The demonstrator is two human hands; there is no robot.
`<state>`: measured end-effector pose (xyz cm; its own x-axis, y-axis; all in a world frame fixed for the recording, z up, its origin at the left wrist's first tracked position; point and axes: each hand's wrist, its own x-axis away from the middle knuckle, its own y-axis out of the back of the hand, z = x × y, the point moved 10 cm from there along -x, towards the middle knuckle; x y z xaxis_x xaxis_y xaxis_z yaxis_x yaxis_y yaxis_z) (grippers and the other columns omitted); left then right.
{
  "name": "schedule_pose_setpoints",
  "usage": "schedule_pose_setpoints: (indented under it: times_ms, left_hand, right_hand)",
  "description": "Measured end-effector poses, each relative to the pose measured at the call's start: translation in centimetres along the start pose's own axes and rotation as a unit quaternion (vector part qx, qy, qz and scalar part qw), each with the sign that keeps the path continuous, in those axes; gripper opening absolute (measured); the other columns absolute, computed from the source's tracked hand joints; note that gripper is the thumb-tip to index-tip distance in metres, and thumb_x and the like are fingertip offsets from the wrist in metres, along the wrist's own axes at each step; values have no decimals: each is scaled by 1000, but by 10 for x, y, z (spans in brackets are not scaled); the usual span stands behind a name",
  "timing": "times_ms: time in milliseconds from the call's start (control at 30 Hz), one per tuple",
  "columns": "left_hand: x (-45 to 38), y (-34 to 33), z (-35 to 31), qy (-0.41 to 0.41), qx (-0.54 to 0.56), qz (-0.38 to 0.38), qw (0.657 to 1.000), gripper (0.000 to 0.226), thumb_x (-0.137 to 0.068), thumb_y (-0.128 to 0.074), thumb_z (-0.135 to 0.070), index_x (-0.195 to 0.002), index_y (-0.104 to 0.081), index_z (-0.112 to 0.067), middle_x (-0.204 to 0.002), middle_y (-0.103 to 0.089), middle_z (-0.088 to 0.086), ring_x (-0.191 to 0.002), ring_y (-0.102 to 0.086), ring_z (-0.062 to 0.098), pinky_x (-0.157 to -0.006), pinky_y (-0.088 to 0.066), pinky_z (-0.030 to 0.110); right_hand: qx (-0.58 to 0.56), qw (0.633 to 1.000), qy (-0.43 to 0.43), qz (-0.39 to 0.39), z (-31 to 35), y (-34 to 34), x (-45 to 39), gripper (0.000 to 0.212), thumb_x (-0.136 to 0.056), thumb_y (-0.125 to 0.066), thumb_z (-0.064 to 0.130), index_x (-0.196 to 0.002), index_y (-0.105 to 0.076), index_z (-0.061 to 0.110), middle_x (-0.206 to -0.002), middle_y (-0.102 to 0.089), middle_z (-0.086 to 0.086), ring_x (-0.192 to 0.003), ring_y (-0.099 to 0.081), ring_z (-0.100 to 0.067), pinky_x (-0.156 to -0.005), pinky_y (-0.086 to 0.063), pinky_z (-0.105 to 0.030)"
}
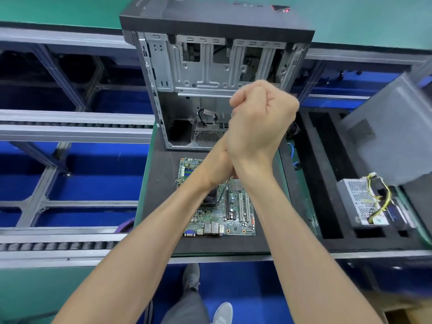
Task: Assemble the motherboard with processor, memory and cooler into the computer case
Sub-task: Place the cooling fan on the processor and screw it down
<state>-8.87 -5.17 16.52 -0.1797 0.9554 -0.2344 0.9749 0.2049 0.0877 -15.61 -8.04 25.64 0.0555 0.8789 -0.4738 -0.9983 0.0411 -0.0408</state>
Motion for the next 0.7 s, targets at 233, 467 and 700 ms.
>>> schedule_pose_setpoints:
  times_ms: [233,467,700]
  left_hand:
    - [6,15,52,56,-117,174,976,42,-70,-76,-9,-107,-60,-25,-102,-66,-17,-91,-58,-8,-82,-44,18]
    - [61,40,197,186,-564,256,762,126,-51,-84,-61,-152,-17,-26,-142,-34,-1,-131,-33,26,-108,-30,44]
    - [49,38,204,142,-596,242,753,95,-51,-83,-50,-126,-32,-21,-112,-50,0,-95,-47,25,-76,-46,37]
  right_hand:
    - [-48,992,-47,105,-7,-10,-3,29,-79,-43,1,-55,-57,12,-40,-40,12,-40,-35,-14,-53,-29,-29]
    - [-110,977,-136,125,-34,-1,-4,9,-79,-55,-4,-72,-61,-1,-51,-40,-8,-41,-30,-18,-44,-26,-27]
    - [-142,970,-157,120,-41,5,-8,6,-82,-55,-12,-77,-59,-9,-53,-34,-7,-42,-25,-17,-42,-23,-25]
